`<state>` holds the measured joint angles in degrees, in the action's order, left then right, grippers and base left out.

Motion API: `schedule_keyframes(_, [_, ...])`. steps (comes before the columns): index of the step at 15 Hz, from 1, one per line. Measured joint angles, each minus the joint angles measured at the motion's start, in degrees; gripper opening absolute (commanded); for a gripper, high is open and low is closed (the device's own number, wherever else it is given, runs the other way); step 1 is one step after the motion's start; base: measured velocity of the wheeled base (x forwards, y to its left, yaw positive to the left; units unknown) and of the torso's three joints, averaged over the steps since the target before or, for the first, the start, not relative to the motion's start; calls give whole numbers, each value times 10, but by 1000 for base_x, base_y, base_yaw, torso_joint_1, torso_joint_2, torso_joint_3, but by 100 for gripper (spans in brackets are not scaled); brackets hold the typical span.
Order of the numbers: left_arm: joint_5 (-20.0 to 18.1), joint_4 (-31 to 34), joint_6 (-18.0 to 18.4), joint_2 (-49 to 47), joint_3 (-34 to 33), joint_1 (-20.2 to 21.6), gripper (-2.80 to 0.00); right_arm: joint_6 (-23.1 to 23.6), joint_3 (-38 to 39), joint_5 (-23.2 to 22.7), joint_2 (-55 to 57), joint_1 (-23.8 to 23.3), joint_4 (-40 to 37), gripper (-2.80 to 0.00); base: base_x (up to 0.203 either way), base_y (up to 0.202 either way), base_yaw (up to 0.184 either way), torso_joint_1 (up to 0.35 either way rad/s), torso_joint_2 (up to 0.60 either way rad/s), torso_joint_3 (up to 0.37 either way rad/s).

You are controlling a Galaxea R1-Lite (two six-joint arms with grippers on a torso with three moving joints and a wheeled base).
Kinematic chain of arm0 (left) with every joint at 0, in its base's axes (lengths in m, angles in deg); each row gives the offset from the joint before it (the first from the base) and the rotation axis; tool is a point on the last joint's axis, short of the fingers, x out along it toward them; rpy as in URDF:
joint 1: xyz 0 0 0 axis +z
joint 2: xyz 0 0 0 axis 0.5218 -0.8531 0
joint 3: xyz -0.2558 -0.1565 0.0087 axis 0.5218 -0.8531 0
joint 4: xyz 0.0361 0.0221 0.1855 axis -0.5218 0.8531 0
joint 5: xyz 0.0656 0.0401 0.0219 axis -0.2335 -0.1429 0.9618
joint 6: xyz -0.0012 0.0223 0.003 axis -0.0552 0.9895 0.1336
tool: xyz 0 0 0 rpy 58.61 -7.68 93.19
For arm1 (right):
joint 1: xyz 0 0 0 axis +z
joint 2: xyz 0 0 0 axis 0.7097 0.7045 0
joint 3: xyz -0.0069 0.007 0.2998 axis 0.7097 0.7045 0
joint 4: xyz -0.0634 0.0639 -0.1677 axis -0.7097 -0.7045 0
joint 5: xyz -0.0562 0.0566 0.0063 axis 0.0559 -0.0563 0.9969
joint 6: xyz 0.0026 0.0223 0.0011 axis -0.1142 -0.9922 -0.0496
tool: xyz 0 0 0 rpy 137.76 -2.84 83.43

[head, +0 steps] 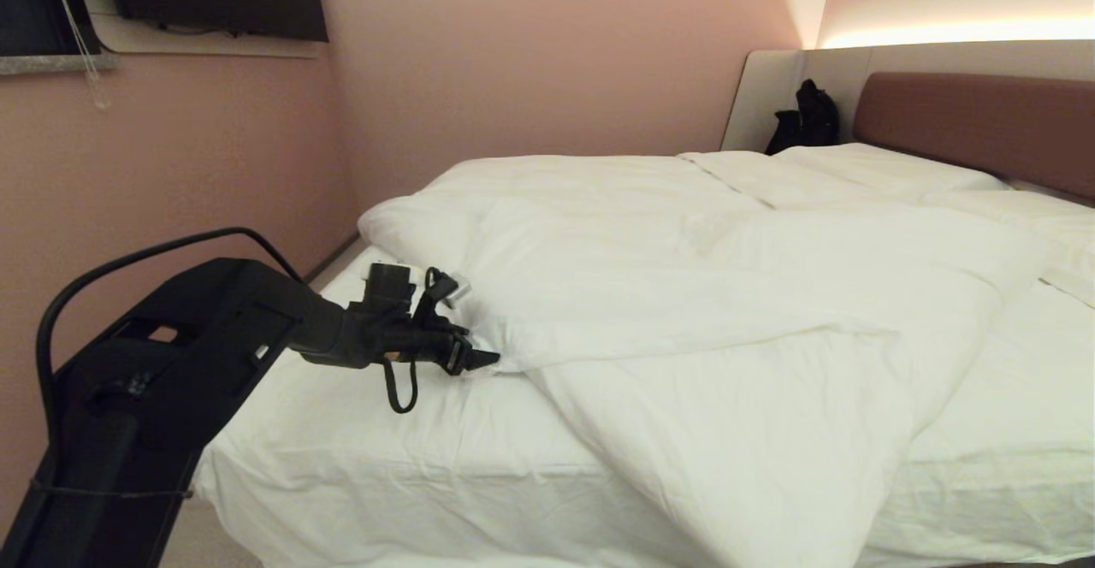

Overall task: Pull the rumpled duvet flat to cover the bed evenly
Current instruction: Flatten the corners of the folded blanket

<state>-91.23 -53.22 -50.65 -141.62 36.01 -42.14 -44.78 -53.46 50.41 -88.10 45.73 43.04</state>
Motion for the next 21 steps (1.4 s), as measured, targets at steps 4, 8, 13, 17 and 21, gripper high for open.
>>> schedule_keyframes(4, [0,-1,0,-3,4,0,-280,0,0,0,0,0,0,-280,0,0,0,0,0,0])
schedule_keyframes(8, [0,-1,0,-4,6,-1,-280,0,0,0,0,0,0,-280,0,0,0,0,0,0])
schedule_keyframes(13, [0,-2,-2,-2,8,-3,-280,0,0,0,0,0,0,-280,0,0,0,0,0,0])
schedule_keyframes(17, [-1,-1,-13,11,-1,-4,-280,0,0,0,0,0,0,-280,0,0,0,0,0,0])
schedule_keyframes(21, [0,25,-44,78,-41,-1,-280,0,0,0,0,0,0,-280,0,0,0,0,0,0])
